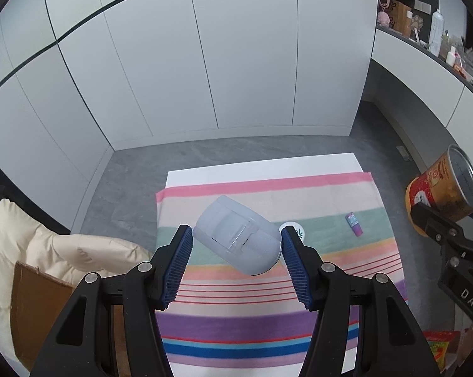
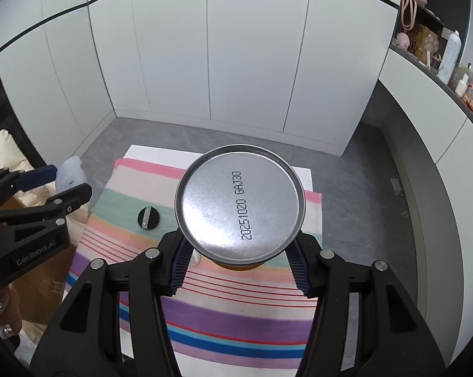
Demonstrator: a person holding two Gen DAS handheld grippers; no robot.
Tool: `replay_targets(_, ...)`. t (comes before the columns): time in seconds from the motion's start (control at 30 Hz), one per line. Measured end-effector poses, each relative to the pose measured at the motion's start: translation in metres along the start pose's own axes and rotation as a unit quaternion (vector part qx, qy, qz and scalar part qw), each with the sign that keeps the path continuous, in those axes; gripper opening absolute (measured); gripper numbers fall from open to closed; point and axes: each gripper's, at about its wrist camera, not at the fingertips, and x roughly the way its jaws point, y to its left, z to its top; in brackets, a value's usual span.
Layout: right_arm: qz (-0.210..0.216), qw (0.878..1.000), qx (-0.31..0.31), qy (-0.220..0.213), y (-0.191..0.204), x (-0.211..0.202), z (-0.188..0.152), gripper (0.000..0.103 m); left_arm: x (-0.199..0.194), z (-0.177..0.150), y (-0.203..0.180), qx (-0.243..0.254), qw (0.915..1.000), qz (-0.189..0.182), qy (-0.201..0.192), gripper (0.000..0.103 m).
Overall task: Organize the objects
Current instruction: 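Lift the pale blue case and tin can and carry them toward the box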
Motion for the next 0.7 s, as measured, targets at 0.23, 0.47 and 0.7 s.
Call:
replay_targets(0.23,-0.008,1.000,-0.029,-0.009,0.015,-0.024,-0.011,0.056,-0.028,-0.011,0.006,-0.006,0.9998,-0.015,-0.007,0.060)
replay_targets(0.47,0.008,0.999,-0.031,-0.010,0.024,-0.047,-0.026,0.056,-0.055,-0.032,0.011,0.000,0.9997,-0.026,-0.003,0.060)
replay_targets(0.7,0.024,1.000,-0.019,-0.007,0.027,-0.067,-0.052,0.056,-0.089,-0.061,0.024,0.004,0.9998,-0.006,-0.020,0.060)
